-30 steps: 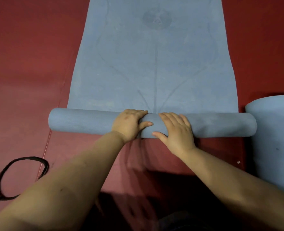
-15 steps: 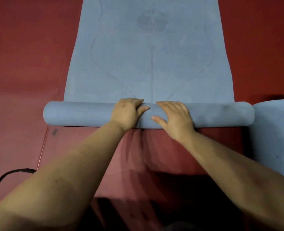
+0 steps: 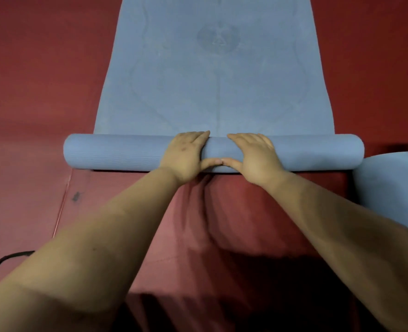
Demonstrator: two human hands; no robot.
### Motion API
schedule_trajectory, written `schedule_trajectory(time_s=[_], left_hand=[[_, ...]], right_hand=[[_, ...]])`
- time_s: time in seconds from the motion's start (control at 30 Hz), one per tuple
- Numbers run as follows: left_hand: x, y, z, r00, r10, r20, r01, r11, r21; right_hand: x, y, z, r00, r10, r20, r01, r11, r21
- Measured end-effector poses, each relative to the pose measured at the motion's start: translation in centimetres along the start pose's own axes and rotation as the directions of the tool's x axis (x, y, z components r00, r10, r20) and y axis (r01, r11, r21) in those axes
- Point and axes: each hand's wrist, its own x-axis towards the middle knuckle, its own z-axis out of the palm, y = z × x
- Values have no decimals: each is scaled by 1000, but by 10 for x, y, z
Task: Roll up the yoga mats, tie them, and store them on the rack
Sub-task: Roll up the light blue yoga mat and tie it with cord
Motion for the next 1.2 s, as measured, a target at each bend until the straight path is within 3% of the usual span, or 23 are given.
schedule_trajectory(time_s=[0.07, 0.13, 0.37, 0.77, 0.97, 1.13, 1.2], left_hand=[[-5, -3, 4, 999, 27, -21, -27, 999, 27], [-5, -2, 5, 1000, 22, -8, -22, 999, 25], [-18, 16, 0, 997, -78, 26, 79, 997, -24], [-150, 55, 18, 977, -122, 177, 133, 990, -48], [-213, 69, 29, 969, -147, 201, 162, 985, -60], [-205, 59, 29, 969, -134, 206, 161, 979, -122], [-195, 52, 28, 965, -92, 246, 129, 982, -139]], right_hand=[[14, 5, -7, 990, 14, 139, -19, 999, 33], [10, 6, -10, 983, -5, 185, 8, 1000, -14], [-14, -3, -14, 988, -50, 143, 62, 995, -76], [-142, -35, 0, 956, -86, 280, 86, 996, 13], [-205, -51, 17, 969, -146, 198, 140, 989, 48], [-221, -55, 28, 983, -163, -79, 164, 986, 9], [-226, -59, 35, 978, -138, -155, 150, 986, 67]])
